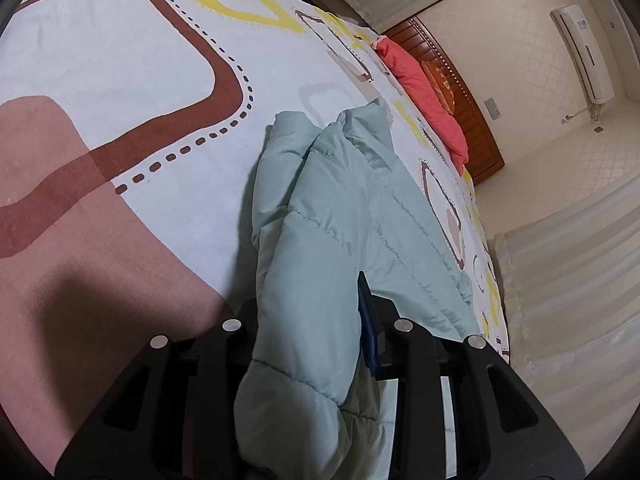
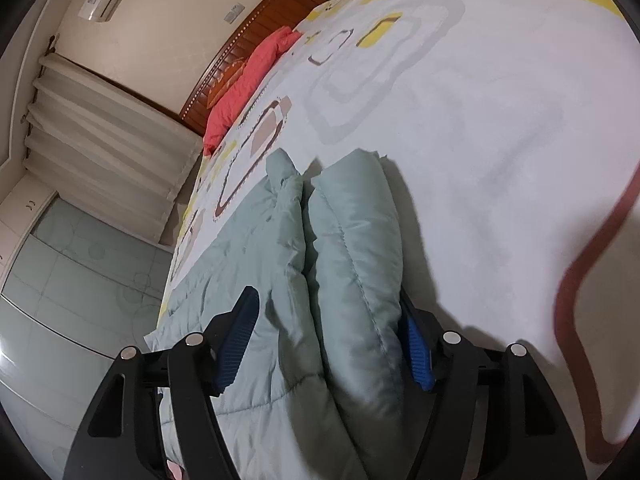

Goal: Fold large clothes

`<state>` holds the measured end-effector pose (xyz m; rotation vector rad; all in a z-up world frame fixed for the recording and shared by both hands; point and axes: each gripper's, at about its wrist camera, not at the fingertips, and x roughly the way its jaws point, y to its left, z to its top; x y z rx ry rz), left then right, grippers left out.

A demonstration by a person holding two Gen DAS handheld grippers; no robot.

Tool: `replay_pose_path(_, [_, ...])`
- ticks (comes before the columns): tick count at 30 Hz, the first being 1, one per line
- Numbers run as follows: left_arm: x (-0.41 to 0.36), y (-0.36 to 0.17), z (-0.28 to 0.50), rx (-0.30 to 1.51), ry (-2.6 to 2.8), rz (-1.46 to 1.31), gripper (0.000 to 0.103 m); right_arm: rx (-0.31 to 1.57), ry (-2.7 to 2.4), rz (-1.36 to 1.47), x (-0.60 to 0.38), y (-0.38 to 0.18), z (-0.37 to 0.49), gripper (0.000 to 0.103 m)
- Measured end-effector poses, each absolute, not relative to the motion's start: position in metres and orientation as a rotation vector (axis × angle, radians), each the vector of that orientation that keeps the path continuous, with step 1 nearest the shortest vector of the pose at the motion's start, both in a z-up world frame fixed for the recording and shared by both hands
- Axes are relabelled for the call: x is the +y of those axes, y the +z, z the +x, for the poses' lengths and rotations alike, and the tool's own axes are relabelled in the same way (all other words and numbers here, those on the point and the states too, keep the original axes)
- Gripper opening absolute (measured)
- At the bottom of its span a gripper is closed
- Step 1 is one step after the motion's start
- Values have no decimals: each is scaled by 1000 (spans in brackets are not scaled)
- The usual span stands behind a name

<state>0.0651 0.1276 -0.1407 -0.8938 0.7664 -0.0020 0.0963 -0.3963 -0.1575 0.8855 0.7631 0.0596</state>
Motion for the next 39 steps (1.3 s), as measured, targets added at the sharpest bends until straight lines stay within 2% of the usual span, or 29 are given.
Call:
replay_pose_path(2, [126, -140, 65, 764, 0, -890, 33, 779, 48, 848, -394, -157, 99, 48])
replay_pose_path(4, [126, -138, 65, 758, 2, -875, 32, 794, 55, 823, -390, -159, 99, 41])
replay_pose_path(7, [121, -127, 61, 729, -9, -859, 23, 793, 60, 822, -390, -160, 98, 37])
replay_pose_path(14, [87, -72, 55, 630, -98, -777, 18, 783, 65, 809, -389, -161, 97, 35])
replay_pose_path(22, [4, -34, 66, 636, -209, -632, 18, 769, 84, 841, -394, -164, 91, 35])
replay_pose_path(31, [-94, -35, 81, 710, -266, -459, 18, 756, 114, 875, -402, -169, 81, 35])
replay_pose_path(39, [-164, -64, 96, 802, -294, -354, 18, 747, 149, 904, -409, -173, 75, 33])
